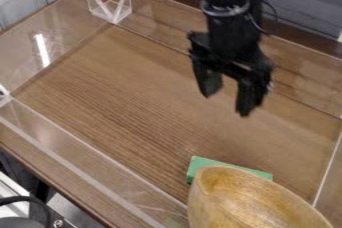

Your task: Put the green block in the brown bowl

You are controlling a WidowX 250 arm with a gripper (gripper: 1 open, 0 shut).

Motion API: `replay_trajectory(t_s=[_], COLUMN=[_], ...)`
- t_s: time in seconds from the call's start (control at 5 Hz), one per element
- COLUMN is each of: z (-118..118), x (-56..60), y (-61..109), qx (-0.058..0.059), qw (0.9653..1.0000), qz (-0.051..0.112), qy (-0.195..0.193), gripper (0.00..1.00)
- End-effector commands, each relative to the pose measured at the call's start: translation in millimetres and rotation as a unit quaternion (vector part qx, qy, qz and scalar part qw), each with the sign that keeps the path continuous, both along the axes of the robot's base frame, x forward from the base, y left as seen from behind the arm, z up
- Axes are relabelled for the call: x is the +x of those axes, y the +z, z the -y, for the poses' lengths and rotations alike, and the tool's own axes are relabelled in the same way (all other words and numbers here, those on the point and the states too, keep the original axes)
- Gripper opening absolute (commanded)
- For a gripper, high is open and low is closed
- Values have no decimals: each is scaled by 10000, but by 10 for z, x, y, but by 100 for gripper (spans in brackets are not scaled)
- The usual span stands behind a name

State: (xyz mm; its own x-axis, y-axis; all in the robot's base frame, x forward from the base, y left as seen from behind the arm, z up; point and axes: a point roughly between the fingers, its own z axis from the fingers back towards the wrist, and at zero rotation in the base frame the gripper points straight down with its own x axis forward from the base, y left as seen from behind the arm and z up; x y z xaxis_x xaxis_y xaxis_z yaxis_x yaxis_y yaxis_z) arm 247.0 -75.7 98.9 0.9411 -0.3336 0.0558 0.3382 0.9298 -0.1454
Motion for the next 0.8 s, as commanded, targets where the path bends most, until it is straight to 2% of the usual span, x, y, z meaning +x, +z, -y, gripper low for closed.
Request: replay_trajectory(t_s=[0.0,0.2,0.4,0.6], z=[377,625,718,705], x=[-121,-220,-248,-273], y=[58,-98,-222,-230], qx=[-65,-33,-4,-19], qw=[9937,9843,9799,9801], qz=[331,342,378,391], qy=[-1069,-1729,-1959,-1948], gripper=[100,100,100,100])
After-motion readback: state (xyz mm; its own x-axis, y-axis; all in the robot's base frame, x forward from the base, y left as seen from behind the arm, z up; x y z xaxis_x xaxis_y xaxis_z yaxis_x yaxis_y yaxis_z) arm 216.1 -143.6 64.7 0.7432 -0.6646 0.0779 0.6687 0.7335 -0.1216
